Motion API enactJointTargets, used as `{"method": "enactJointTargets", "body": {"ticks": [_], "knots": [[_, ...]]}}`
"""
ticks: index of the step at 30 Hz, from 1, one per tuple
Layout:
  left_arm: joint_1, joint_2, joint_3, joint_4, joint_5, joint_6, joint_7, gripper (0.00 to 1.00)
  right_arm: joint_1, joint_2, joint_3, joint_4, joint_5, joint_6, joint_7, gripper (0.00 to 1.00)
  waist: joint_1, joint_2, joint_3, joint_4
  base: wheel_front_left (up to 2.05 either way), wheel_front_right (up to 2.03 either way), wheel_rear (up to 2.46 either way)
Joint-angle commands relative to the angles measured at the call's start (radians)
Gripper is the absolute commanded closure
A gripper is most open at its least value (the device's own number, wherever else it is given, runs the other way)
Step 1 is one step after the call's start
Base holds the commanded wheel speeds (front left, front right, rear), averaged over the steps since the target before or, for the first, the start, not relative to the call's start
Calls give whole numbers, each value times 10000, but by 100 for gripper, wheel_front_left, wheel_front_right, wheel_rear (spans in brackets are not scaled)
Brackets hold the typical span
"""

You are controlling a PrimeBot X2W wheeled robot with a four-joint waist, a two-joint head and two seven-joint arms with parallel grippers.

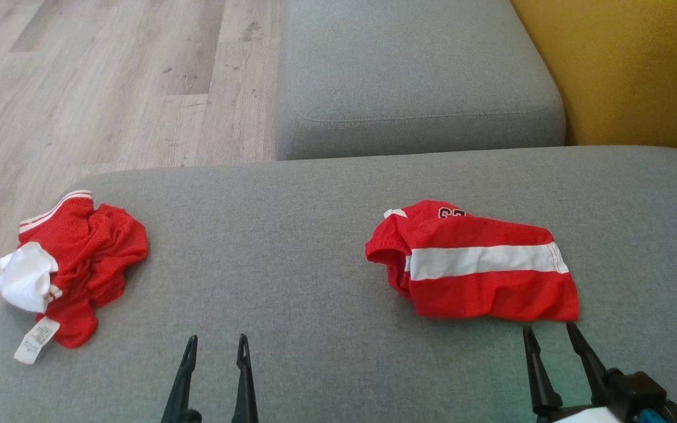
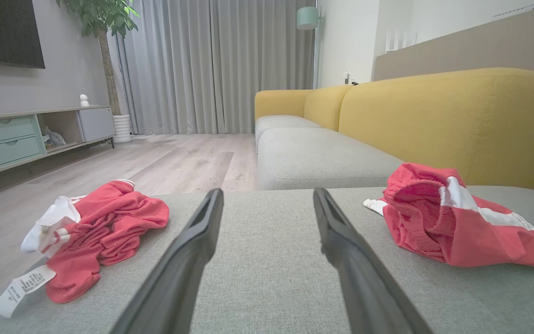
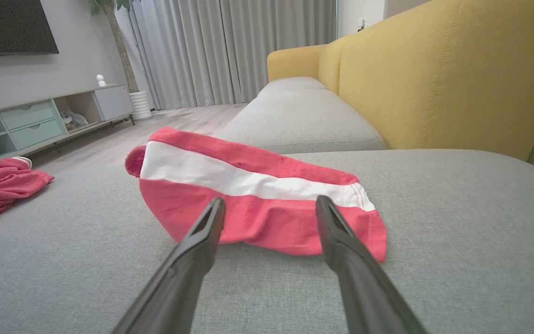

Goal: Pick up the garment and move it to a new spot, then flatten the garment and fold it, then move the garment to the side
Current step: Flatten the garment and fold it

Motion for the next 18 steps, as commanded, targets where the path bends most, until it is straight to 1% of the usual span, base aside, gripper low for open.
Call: {"method": "enactJointTargets", "body": {"ticks": [1, 18], "knots": [[-365, -93, 316, -301, 67, 5, -95, 0, -269, -57, 240, -280, -88, 77, -65, 0, 1, -1, 7, 2, 0, 0, 0], [-295, -94, 218, -19, 195, -141, -95, 0, -219, -57, 318, -269, -93, 77, -65, 0, 1, -1, -1, -7, 0, 0, 0]]}}
